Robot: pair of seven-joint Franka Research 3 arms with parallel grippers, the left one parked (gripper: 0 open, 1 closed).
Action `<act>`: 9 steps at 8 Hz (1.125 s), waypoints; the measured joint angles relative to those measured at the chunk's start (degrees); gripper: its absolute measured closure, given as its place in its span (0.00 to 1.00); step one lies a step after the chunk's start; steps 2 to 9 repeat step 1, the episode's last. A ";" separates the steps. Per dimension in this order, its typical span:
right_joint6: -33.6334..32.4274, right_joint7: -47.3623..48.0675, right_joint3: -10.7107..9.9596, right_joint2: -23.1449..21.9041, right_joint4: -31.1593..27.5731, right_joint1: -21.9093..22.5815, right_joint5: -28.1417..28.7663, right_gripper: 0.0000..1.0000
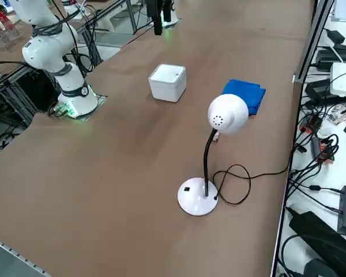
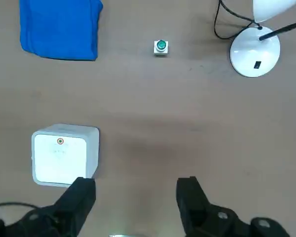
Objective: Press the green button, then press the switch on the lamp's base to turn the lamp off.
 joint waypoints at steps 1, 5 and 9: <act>0.02 0.00 -0.11 0.00 0.00 0.18 0.00 0.00; 0.02 0.00 -0.11 0.00 0.00 0.18 0.00 0.00; 0.02 0.00 -0.11 0.00 0.00 0.18 0.00 0.00</act>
